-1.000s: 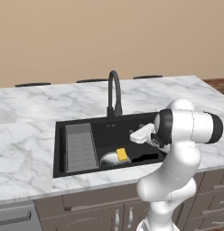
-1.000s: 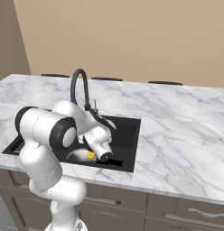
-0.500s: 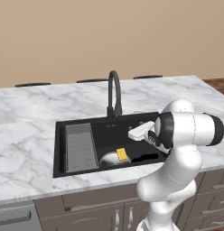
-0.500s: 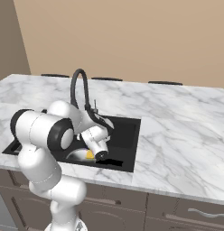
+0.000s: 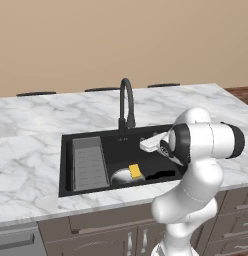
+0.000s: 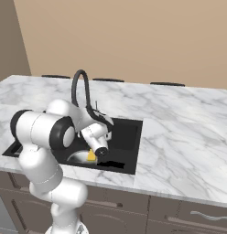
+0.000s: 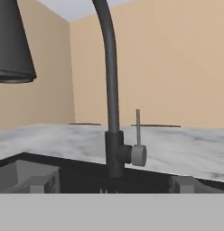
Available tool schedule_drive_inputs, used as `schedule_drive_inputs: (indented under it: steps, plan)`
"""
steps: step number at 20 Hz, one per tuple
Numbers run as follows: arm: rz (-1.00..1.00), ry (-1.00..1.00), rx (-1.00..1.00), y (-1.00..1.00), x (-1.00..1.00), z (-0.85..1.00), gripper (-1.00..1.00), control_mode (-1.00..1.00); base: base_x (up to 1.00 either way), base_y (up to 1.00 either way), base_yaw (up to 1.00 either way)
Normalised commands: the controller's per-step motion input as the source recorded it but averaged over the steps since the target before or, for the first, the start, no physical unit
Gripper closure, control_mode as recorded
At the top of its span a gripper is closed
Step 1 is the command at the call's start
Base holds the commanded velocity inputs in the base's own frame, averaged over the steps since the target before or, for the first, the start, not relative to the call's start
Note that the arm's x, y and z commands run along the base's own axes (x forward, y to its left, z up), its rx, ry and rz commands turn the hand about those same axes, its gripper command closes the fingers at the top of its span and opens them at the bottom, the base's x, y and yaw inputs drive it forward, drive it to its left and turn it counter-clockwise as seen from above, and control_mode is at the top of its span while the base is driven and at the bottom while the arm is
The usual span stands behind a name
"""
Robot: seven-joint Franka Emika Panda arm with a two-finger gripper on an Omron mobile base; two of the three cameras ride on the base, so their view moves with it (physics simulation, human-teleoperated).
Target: Pick the pan and sponge and place them into the sink. Then turn on the water.
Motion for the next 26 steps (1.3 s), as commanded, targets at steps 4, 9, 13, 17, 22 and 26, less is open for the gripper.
schedule_drive_inputs:
  steps: [4, 9, 13, 17, 22, 26]
  plan:
    - [-0.04, 0.08, 0.00, -0.08, 0.18, 0.01, -1.00, -1.00, 0.00, 0.00, 0.00]
    - [-0.04, 0.01, -0.01, -0.04, 0.23, 0.01, -1.00, -1.00, 0.00, 0.00, 0.00]
    - [-0.03, 0.00, -0.01, 0.00, 0.30, 0.00, -1.00, -1.00, 0.00, 0.00, 0.00]
    - [-0.02, -0.02, 0.00, 0.00, 0.26, -0.02, -1.00, -1.00, 0.00, 0.00, 0.00]
    - [0.00, -0.05, 0.00, 0.00, 0.20, -0.04, -1.00, -1.00, 0.00, 0.00, 0.00]
    - [0.00, -0.04, 0.00, 0.00, 0.21, -0.01, -1.00, -1.00, 0.00, 0.00, 0.00]
